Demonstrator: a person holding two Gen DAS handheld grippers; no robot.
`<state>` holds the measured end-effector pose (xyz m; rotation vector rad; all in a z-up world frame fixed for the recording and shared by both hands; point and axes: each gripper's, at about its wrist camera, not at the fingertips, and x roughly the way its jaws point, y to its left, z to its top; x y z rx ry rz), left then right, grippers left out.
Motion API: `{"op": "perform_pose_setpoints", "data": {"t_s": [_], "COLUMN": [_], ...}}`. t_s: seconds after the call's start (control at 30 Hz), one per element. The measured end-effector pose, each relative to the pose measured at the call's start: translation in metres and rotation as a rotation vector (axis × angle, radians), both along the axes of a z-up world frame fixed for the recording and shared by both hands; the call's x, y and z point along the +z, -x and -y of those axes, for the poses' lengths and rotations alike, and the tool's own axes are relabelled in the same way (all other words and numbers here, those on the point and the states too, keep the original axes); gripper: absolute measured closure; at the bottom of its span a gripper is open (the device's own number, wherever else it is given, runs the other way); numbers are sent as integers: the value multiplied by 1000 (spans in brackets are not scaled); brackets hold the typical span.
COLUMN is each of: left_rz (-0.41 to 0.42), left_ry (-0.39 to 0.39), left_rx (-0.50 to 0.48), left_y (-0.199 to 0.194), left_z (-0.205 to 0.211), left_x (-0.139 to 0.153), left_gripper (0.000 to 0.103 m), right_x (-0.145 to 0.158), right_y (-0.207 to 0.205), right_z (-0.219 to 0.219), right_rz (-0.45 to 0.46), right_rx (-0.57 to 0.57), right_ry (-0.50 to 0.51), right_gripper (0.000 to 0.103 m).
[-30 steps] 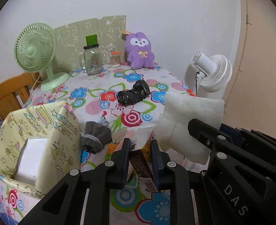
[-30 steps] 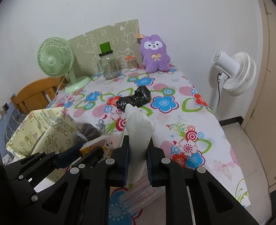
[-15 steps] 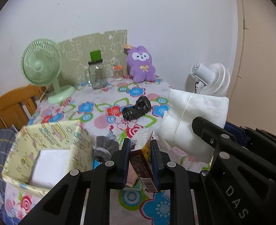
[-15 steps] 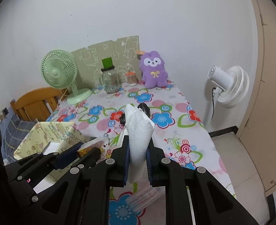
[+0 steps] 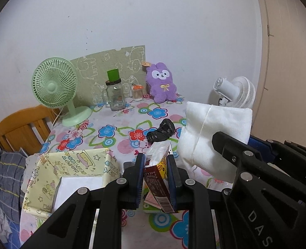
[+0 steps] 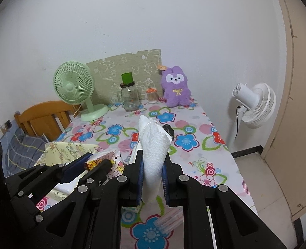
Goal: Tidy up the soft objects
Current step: 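Carry the white cloth with the right tool while the left tool carries the card box toward the yellow box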
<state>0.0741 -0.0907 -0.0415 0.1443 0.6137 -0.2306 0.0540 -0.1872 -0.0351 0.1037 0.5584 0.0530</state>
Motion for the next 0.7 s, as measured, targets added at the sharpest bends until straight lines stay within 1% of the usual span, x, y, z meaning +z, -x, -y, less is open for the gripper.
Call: {"op": "perform_pose_setpoints", "data": {"t_s": [0.23, 0.5, 0.7], "left_rz": [17, 53, 56], "left_ry": [-13, -27, -10], "left_rx": [16, 30, 43], "left_y": [-1, -4, -10], "left_z": [-16, -38, -60], "left_x": [6, 18, 20], "left_gripper": [84, 84, 84], "right_x": [7, 16, 20], "right_y": [-2, -8, -15], "right_z": [-20, -40, -61], "right_rz": [-4, 8, 10], "right_rx": [19, 58, 87], "right_ry": [40, 12, 25], "right_gripper": [84, 84, 84]}}
